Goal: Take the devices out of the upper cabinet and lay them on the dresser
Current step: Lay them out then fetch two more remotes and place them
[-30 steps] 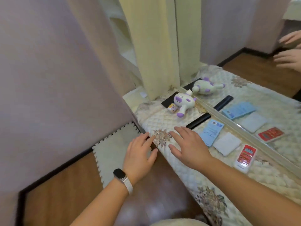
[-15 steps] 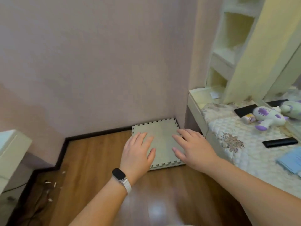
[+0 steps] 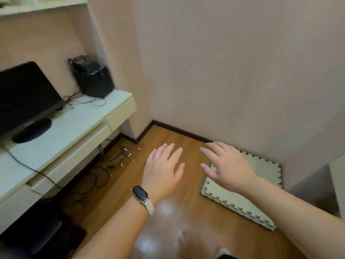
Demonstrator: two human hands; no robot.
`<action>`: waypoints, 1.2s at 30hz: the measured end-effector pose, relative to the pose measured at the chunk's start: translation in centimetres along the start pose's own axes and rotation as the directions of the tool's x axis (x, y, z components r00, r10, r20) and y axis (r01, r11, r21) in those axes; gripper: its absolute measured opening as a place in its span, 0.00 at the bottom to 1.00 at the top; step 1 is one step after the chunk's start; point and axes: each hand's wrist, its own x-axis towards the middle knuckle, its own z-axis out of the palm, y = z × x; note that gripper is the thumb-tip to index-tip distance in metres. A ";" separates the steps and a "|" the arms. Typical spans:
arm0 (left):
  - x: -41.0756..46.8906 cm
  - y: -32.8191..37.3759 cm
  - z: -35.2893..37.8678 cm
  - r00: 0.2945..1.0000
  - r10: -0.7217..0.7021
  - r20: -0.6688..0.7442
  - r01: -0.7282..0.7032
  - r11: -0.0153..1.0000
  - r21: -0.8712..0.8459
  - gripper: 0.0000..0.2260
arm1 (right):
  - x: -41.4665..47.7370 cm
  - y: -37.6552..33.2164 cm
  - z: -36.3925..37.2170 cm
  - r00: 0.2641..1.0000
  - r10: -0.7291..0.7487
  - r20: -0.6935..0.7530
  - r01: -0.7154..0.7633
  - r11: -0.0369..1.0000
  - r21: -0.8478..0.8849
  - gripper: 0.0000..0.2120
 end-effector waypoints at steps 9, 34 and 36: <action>1.8 -8.7 -2.7 0.968 -0.247 -0.037 0.250 0.962 0.110 0.21 | 12.8 -5.6 2.7 0.949 -0.317 -0.008 0.316 0.946 0.068 0.25; 30.4 -25.9 -7.9 0.876 -0.408 -0.256 0.473 0.831 0.293 0.24 | 52.9 -1.8 5.2 0.816 -0.562 -0.134 0.575 0.813 0.092 0.26; 31.3 -28.3 -8.4 0.863 -0.426 -0.271 0.494 0.824 0.276 0.24 | 55.5 -3.2 5.5 0.803 -0.579 -0.138 0.593 0.801 0.089 0.26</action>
